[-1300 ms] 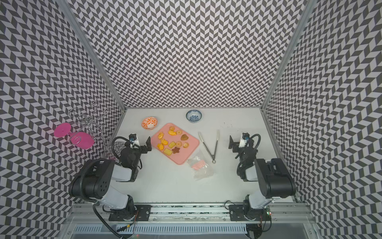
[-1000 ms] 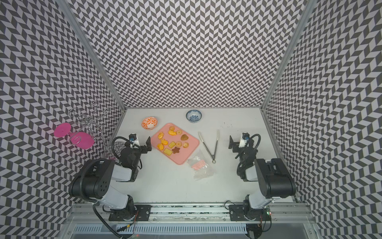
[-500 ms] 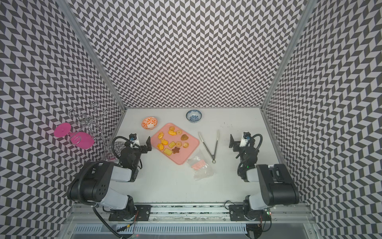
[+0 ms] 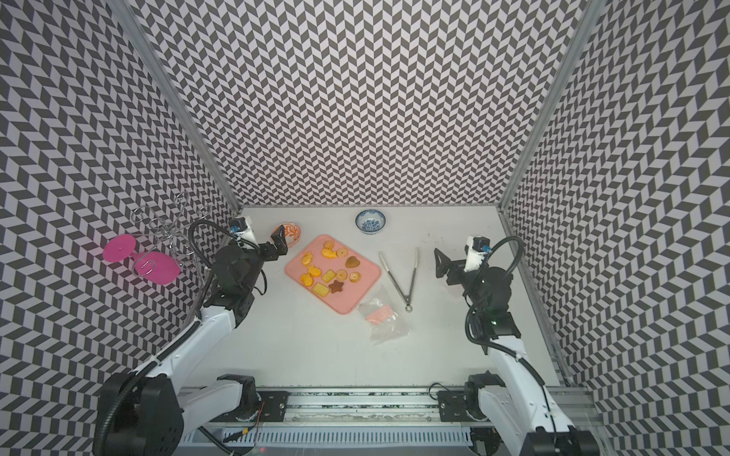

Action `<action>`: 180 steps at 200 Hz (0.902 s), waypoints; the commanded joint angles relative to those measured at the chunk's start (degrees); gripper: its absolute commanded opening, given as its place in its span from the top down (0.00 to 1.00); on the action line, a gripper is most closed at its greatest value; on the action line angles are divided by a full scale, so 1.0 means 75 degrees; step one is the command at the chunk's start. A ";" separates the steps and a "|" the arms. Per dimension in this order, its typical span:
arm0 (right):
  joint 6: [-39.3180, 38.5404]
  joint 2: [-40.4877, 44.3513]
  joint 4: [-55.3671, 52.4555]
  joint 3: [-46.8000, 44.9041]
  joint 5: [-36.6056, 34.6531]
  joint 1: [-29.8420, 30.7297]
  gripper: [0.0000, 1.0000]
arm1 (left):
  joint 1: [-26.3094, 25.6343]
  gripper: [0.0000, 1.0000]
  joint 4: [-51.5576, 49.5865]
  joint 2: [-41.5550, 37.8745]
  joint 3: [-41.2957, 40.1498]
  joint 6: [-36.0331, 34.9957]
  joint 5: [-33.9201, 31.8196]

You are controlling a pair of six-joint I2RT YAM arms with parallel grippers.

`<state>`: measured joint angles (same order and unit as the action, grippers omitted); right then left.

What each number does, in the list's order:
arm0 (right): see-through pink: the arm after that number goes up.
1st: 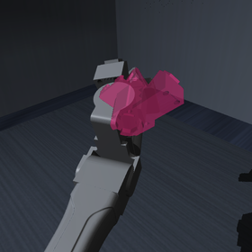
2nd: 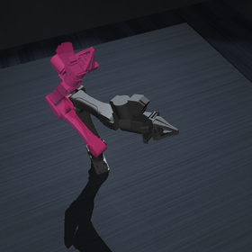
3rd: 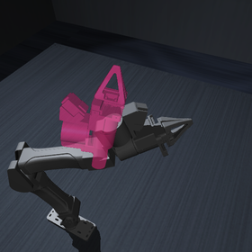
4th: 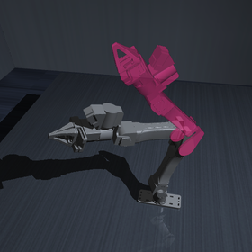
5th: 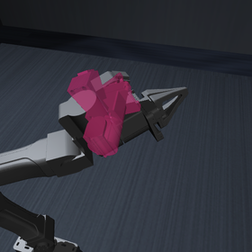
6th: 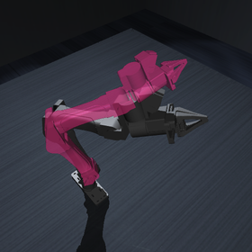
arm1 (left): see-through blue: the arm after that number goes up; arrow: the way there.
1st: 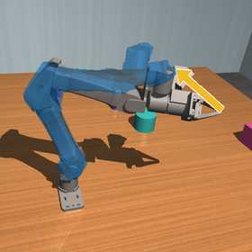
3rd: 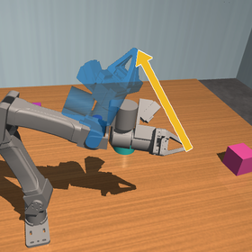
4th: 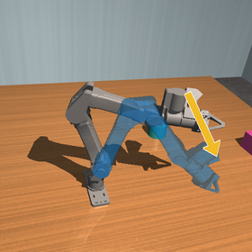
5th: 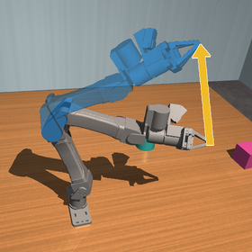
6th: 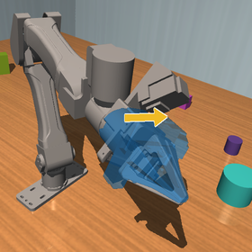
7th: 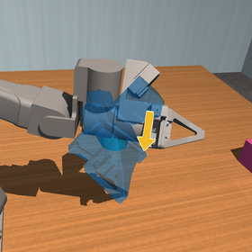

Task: Put the cookies into a resealable bag to prevent moisture
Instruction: Pick up the ziploc bag from the center of the board.

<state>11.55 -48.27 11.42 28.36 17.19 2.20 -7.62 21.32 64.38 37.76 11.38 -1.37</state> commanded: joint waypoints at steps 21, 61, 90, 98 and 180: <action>0.1489 0.0649 -0.3973 0.0485 0.0194 0.0972 0.07 | -0.0491 0.01 -0.2045 -0.0899 -0.0206 0.0449 0.3191; 0.1754 0.0530 -0.5301 0.0441 -0.0478 0.2301 0.08 | -0.1997 0.01 -0.2521 -0.1607 -0.0601 0.0248 0.4253; 0.1062 -0.0134 -0.5149 0.0241 0.0525 0.2742 0.10 | -0.2838 0.01 -0.2741 -0.1885 -0.1029 0.0063 0.4537; 0.1038 -0.0325 -0.5054 0.0250 0.0511 0.2973 0.11 | -0.3074 0.01 -0.2787 -0.1969 -0.1115 0.0017 0.4501; 0.0602 -0.3205 -0.3331 0.0108 0.1288 0.3817 0.37 | -0.4204 0.01 -0.2386 -0.1874 -0.1601 -0.0033 0.4114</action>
<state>17.78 -68.42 -20.78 29.71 24.60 28.91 -37.91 1.87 49.52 25.87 12.01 29.67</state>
